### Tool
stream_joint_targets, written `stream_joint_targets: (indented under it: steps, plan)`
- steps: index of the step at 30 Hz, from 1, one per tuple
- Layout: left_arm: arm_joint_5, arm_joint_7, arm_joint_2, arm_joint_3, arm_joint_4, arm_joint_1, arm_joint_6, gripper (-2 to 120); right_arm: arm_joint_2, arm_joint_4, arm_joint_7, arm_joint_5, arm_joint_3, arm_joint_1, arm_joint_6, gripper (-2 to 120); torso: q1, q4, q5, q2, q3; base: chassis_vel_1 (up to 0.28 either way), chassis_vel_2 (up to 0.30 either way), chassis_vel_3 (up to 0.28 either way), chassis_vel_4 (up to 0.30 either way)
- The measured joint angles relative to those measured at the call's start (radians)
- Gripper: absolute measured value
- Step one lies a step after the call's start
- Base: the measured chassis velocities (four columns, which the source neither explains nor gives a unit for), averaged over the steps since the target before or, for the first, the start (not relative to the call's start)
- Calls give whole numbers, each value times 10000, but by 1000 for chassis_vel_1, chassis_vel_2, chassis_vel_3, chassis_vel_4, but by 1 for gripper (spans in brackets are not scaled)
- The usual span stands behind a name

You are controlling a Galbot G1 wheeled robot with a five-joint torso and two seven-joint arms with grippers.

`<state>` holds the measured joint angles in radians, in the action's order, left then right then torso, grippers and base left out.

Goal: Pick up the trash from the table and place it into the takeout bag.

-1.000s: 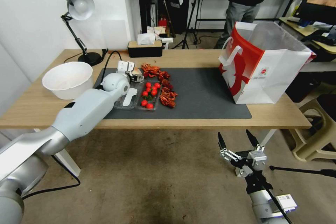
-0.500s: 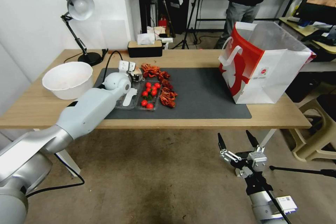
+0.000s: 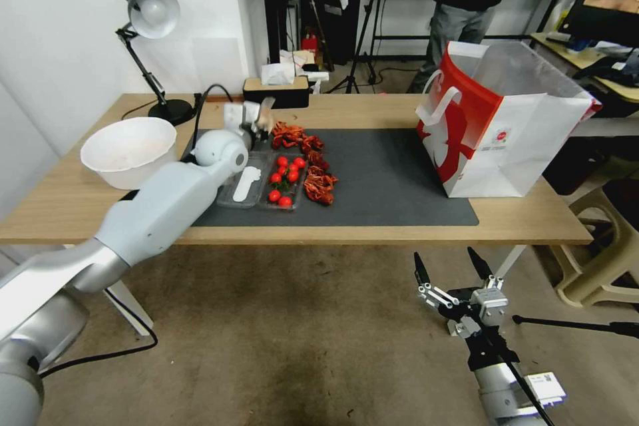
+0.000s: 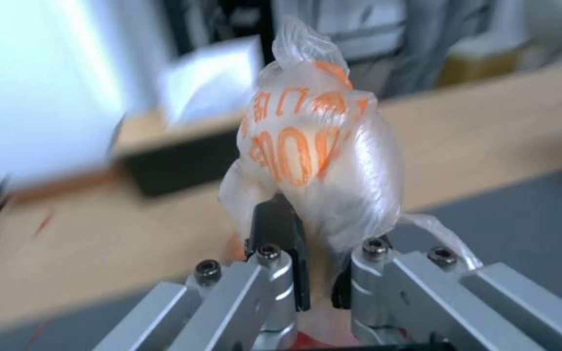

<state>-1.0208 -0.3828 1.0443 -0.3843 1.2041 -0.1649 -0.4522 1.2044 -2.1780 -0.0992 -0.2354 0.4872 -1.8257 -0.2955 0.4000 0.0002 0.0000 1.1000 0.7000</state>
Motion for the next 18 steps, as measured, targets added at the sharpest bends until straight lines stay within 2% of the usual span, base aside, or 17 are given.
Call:
stream_joint_targets:
  steps: [2, 5, 10, 12, 14, 15, 18]
  plan:
    - [-28, 0, -36, 25, 145, 9, 42, 4, -2, -5, -1, 1, 0, -2, 2, 100, -1, 0, 1, 0, 0, 0, 0, 0, 0]
    - [-356, 138, -219, 9, 1360, 411, 389, 4, -17, -90, -24, 6, -13, -18, 48, 100, 0, 0, 3, 0, 0, 0, 0, 0, 0]
    - [-736, 559, 20, -277, 2097, 1074, 865, 4, -9, -164, -38, 45, -25, -49, 90, 100, -1, 0, 0, 0, 0, 0, 0, 0, 0]
    - [-1154, 838, 487, -550, 2301, 1642, 1265, 4, 8, -205, -41, 76, -26, -83, 95, 100, 0, -1, 4, 0, -1, 0, 0, 0, 0]
    - [-1616, 1313, 1356, -929, 2186, 2463, 1810, 4, 53, -230, -43, 120, -17, -134, 95, 100, 0, -9, 8, 0, -1, 0, 0, 0, 0]
    - [-1616, 1313, 1356, -929, 2186, 2463, 1810, 4, 53, -230, -43, 120, -17, -134, 95, 100, 0, -9, 8, 0, -1, 0, 0, 0, 0]
    - [-1959, 2533, 2929, -1726, 1121, 3797, 2616, 4, 182, -211, -43, 190, 8, -175, 52, 100, 0, 0, 5, 0, 0, 0, 0, 0, 0]
